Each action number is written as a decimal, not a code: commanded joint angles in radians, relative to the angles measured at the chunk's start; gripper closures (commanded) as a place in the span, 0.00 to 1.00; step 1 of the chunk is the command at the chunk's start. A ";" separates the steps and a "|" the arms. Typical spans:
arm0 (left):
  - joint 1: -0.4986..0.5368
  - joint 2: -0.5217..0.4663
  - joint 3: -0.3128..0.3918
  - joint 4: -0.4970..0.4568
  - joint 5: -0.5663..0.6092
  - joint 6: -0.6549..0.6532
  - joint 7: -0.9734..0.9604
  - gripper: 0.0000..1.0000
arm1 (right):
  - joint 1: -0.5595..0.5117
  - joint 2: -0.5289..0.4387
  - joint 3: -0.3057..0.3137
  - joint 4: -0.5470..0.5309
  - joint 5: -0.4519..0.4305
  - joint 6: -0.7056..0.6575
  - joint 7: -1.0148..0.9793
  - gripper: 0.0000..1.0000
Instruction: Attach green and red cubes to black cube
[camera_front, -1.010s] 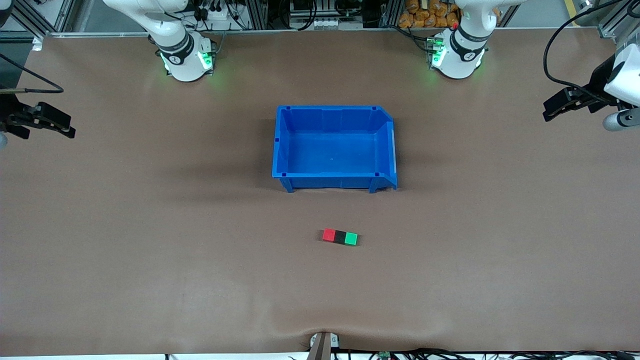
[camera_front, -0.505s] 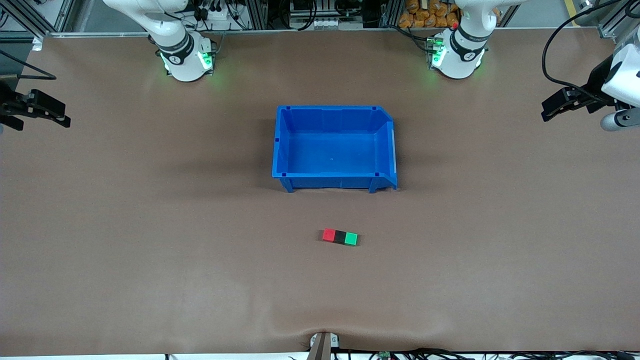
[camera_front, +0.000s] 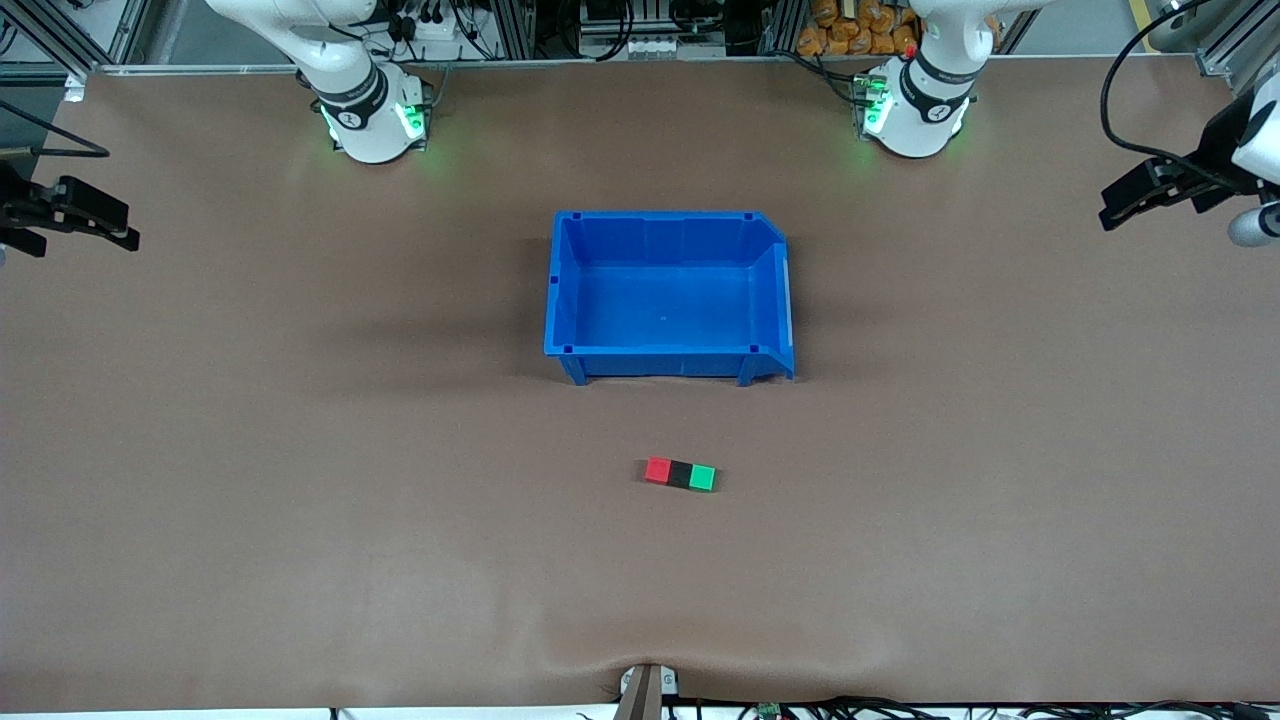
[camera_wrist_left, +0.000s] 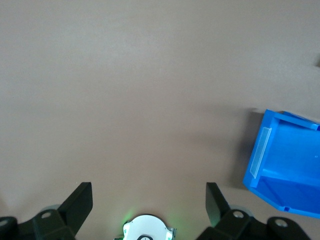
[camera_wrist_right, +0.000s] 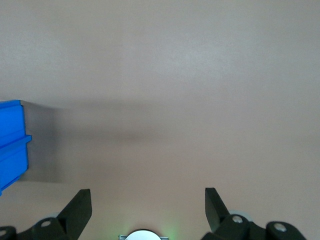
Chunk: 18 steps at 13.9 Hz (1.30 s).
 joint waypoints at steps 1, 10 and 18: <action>0.005 -0.005 -0.014 0.013 -0.022 -0.048 0.028 0.00 | -0.009 -0.014 0.001 0.000 0.018 -0.011 -0.016 0.00; -0.002 0.008 -0.082 0.031 0.021 -0.047 0.028 0.00 | -0.013 -0.014 -0.006 0.000 0.037 -0.016 -0.016 0.00; -0.006 0.008 -0.080 0.053 0.017 -0.048 0.034 0.00 | -0.011 -0.014 -0.006 0.000 0.037 -0.025 -0.022 0.00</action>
